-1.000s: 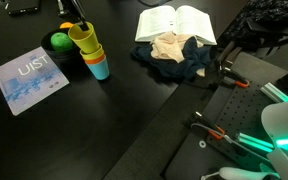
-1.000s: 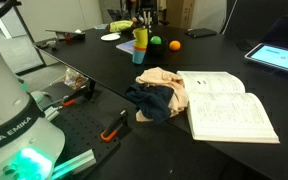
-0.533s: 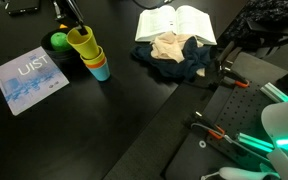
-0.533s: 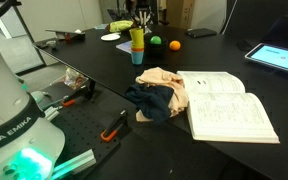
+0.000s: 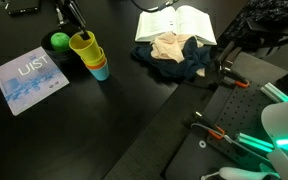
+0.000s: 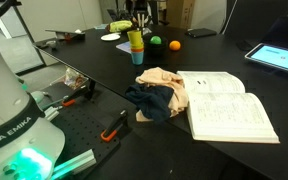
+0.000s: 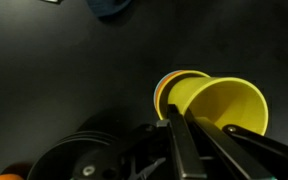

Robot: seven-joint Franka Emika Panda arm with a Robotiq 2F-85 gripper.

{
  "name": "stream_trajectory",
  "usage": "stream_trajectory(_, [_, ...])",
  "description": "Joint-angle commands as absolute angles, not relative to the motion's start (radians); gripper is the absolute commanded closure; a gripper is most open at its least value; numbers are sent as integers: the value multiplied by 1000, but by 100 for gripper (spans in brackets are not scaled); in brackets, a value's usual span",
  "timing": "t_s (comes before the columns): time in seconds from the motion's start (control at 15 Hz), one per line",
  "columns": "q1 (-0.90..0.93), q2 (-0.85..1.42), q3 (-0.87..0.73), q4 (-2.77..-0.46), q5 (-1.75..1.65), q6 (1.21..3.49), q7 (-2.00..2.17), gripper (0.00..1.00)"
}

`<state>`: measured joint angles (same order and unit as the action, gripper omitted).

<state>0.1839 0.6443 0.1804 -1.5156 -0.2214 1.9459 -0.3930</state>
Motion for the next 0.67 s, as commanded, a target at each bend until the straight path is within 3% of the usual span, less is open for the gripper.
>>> stream_trajectory(0.0, [177,612,185,-1556,-201,1941,-400,93])
stream_trajectory(0.33, [173,613,186,-1577,-200,1949,-403,97])
stream_trajectory(0.4, [172,614,187,-1578,-197,1948,-403,86])
stream_trajectory(0.47, [171,616,188,-1578,-195,1946,-405,68])
stream_trajectory(0.6, [171,620,187,-1579,-194,1945,-405,55])
